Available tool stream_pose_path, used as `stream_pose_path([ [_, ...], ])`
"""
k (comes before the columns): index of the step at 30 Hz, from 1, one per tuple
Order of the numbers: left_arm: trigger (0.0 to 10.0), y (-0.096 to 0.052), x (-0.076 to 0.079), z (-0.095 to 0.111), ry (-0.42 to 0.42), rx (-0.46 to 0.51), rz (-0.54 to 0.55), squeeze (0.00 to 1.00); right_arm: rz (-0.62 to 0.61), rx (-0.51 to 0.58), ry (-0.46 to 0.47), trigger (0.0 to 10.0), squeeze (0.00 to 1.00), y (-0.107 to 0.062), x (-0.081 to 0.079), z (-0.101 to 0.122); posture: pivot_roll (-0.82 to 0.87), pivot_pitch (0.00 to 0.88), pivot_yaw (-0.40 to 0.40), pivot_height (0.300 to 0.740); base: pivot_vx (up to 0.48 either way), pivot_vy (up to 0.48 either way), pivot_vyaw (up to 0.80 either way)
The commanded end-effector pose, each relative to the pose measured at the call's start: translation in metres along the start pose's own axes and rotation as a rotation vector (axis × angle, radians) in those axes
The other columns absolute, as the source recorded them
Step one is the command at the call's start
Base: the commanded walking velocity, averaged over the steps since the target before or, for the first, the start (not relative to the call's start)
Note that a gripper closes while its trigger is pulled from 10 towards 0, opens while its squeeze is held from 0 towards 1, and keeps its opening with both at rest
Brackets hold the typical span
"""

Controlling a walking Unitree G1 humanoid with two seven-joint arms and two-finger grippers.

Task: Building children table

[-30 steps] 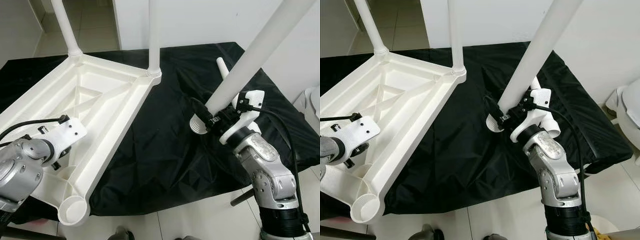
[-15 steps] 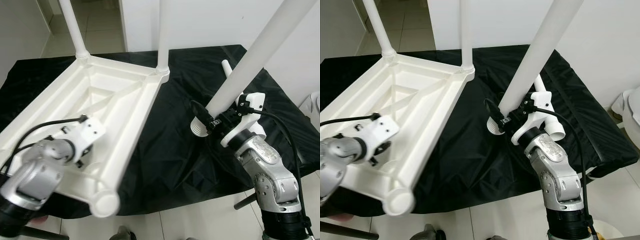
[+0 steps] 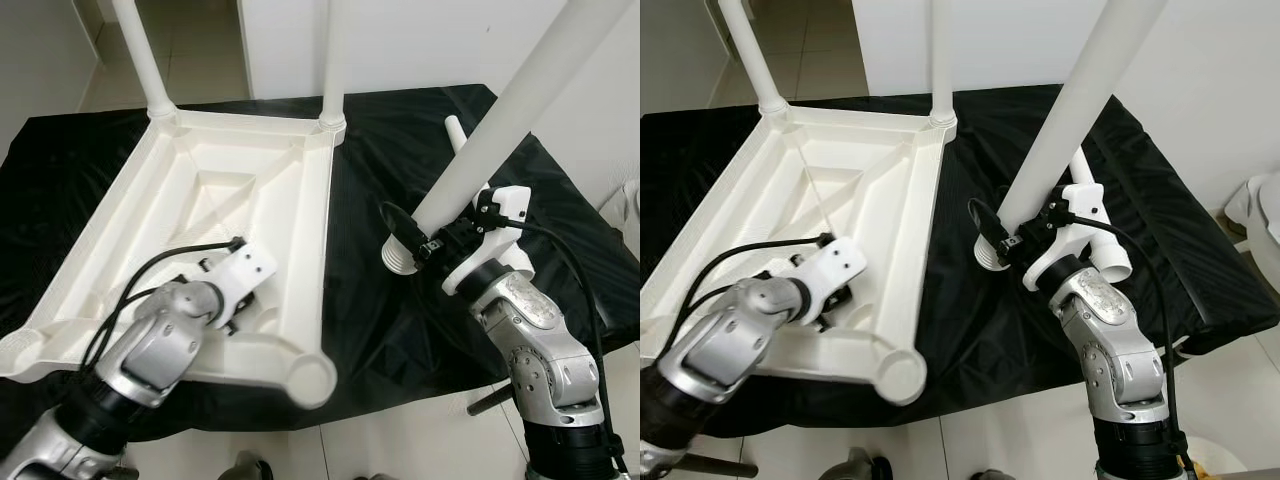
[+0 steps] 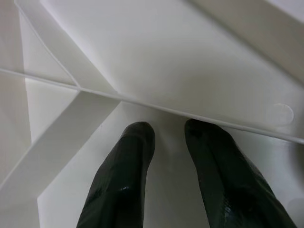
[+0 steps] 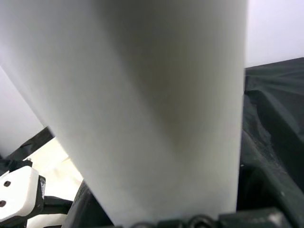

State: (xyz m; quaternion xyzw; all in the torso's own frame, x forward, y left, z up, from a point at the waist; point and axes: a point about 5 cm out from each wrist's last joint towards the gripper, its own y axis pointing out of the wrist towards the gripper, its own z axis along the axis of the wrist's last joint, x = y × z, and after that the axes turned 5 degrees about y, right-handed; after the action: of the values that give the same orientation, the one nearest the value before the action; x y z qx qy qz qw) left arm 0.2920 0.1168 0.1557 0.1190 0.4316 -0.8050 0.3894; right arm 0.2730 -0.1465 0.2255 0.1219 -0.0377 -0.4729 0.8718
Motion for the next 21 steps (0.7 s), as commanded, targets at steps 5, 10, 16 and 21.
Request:
stream_pose_path([
  [5,10.0,0.022,0.001,0.032,0.014,0.067,0.013,0.00,0.014,0.018,-0.008,10.0,0.00,0.002,-0.004,0.005,-0.07,0.137,0.032,0.740,0.000,0.000,0.00],
  [10,10.0,0.028,-0.004,0.044,0.015,0.091,0.037,0.00,0.011,0.020,0.002,10.0,0.00,0.001,-0.004,0.004,-0.07,0.137,0.034,0.740,0.000,0.000,0.00],
  [16,10.0,0.035,-0.013,0.077,0.007,0.174,0.088,0.00,0.004,0.019,0.006,10.0,0.00,0.002,-0.005,0.003,-0.07,0.136,0.034,0.740,0.000,0.000,0.00],
  [21,10.0,0.038,-0.018,0.094,0.014,0.217,0.120,0.00,-0.001,0.019,0.007,10.0,0.00,0.003,-0.004,0.003,-0.07,0.133,0.034,0.740,0.000,0.000,0.00],
])
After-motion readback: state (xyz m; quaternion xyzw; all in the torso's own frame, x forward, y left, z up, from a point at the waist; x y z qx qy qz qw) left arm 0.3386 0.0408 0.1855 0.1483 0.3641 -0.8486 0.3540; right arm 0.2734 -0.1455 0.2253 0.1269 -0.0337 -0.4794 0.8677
